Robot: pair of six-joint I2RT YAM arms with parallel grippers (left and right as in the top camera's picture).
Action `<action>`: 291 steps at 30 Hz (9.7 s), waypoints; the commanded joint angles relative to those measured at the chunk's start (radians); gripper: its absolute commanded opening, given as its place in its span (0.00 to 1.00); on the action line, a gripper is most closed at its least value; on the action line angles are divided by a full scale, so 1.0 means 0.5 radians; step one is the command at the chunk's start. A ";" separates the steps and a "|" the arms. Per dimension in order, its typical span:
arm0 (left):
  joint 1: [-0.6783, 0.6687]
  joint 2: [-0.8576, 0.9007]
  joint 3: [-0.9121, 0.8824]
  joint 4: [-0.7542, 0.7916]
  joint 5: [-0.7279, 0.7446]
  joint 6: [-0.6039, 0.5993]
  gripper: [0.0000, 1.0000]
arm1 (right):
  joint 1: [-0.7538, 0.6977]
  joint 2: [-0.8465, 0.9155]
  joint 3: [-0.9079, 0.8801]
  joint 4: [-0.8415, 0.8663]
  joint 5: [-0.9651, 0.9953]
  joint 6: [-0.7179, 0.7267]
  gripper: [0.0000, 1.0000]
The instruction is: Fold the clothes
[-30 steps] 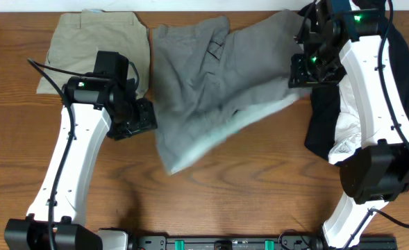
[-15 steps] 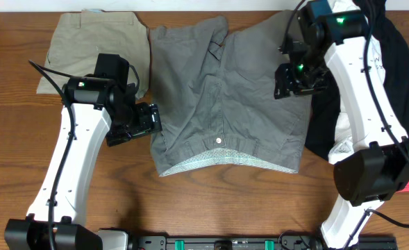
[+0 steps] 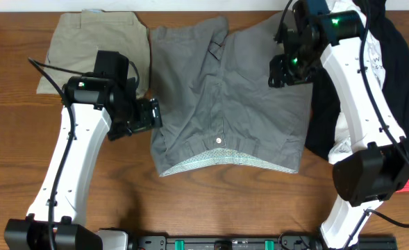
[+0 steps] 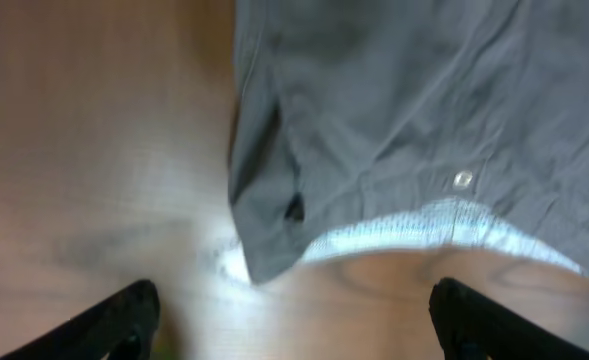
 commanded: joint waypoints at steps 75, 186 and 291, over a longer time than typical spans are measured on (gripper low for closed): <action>-0.140 0.291 -0.039 0.551 -0.011 0.150 0.89 | -1.244 0.803 -0.369 1.238 -0.146 -0.222 0.13; -0.653 0.163 0.066 0.362 0.223 0.246 0.77 | -0.568 0.748 -0.164 1.085 -0.165 0.108 0.80; -1.353 0.081 -0.005 -0.587 -0.221 -0.643 0.34 | -0.814 -0.808 -1.286 0.043 0.461 0.478 0.48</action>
